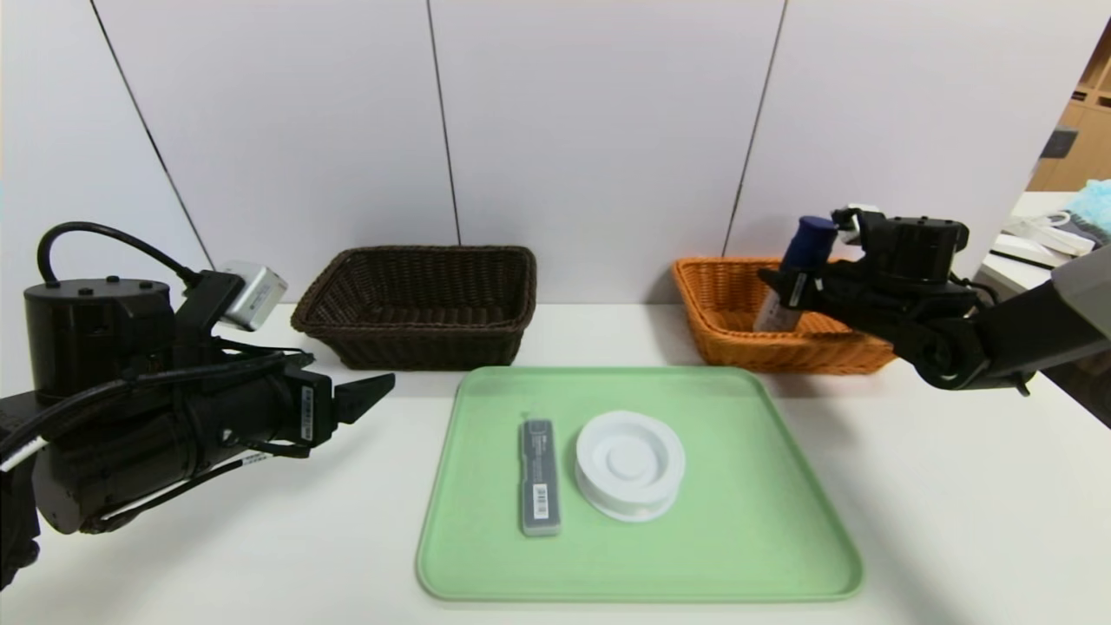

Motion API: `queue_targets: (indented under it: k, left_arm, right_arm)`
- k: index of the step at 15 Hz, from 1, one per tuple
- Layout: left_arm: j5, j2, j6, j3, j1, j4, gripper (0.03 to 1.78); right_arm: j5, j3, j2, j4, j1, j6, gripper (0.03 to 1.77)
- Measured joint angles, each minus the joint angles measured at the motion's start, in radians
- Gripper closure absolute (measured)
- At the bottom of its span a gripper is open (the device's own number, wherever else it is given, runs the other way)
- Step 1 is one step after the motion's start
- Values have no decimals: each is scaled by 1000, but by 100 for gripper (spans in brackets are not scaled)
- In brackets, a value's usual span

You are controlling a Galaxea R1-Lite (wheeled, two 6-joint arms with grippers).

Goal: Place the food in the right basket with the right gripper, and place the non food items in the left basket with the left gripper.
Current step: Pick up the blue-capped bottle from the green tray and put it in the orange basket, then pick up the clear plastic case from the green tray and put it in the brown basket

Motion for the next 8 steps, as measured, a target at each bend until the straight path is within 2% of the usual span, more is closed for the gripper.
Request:
queue_targets:
  k: [3,8]
  left_arm:
    - [2,0,0,0,0,0,12]
    - [3,-2,0,0,0,0,12]
  right_arm:
    - [0,-2,-1,1,0,-1,44]
    - [-1,-3,-54,6,11,-6,27]
